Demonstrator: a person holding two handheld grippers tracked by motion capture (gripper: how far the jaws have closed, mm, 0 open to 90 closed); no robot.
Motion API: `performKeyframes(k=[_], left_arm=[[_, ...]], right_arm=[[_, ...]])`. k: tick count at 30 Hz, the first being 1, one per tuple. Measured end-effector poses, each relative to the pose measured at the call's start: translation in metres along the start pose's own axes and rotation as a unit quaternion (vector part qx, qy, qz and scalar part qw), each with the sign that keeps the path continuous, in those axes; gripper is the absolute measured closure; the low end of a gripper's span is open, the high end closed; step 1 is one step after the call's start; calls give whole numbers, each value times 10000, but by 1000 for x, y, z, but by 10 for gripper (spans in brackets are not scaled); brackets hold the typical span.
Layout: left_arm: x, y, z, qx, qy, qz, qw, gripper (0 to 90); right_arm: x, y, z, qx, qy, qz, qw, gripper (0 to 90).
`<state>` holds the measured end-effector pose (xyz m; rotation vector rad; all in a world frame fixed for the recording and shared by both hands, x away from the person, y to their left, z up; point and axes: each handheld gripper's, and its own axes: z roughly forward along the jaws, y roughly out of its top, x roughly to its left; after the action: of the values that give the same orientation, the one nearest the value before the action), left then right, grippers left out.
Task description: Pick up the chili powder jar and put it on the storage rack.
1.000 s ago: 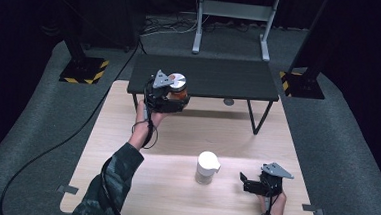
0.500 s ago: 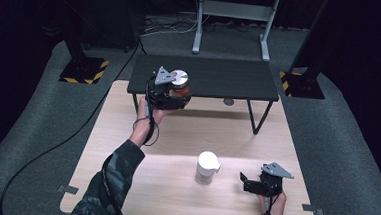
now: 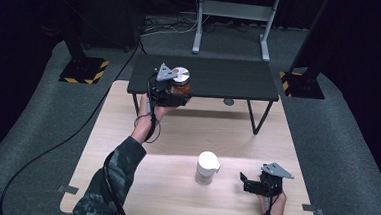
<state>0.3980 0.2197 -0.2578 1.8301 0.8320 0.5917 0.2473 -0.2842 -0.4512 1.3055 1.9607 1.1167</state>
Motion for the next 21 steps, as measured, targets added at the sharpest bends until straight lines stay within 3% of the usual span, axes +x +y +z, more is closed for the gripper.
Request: performKeyframes(k=[21], left_arm=[[10, 15, 12, 88, 27, -69, 9999, 314]], right_arm=[[0, 0, 0, 8, -8, -14, 10000, 0]])
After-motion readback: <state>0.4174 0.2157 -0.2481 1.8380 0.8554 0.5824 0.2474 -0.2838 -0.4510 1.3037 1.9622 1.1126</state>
